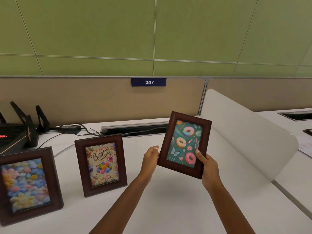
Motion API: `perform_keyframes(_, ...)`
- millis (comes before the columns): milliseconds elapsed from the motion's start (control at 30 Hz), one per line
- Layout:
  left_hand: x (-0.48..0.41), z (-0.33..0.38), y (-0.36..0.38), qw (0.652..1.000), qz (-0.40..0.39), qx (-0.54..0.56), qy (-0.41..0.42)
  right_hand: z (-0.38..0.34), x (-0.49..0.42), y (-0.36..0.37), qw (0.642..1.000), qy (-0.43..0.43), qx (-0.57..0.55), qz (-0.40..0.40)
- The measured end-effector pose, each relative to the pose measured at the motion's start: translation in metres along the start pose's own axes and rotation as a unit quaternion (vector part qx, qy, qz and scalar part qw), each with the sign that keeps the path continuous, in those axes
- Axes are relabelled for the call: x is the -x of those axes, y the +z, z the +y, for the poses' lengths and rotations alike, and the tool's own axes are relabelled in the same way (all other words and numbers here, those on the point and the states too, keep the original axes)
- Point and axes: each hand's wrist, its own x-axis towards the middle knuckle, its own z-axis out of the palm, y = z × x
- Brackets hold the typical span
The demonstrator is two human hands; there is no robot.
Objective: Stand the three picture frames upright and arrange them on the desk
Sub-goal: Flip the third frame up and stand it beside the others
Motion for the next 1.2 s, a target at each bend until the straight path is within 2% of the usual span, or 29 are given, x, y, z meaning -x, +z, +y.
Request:
perform_keyframes(133,-0.003,-0.001,-0.008,1.0,-0.023,0.007,0.008,0.007,0.002,0.001,1.0,0.015,0.014,-0.009)
perform_keyframes(500,-0.006,-0.015,-0.018,0.994,-0.075,0.057,-0.05,0.021,0.004,0.008,0.995,0.012,0.046,-0.084)
perform_keyframes(700,-0.013,-0.025,-0.031,0.968,-0.139,0.172,-0.115,0.026,0.004,0.008,0.993,0.011,0.038,-0.113)
perform_keyframes(833,-0.016,-0.026,-0.035,0.957,-0.171,0.193,-0.131,0.026,0.003,0.005,0.99,0.007,0.043,-0.132)
perform_keyframes(967,-0.022,-0.025,-0.032,0.958,-0.179,0.184,-0.126,0.03,0.001,0.002,0.987,0.01,0.065,-0.144)
perform_keyframes(1200,-0.032,-0.04,-0.022,0.962,-0.132,0.204,-0.123,0.042,-0.006,0.001,0.983,0.015,0.102,-0.152)
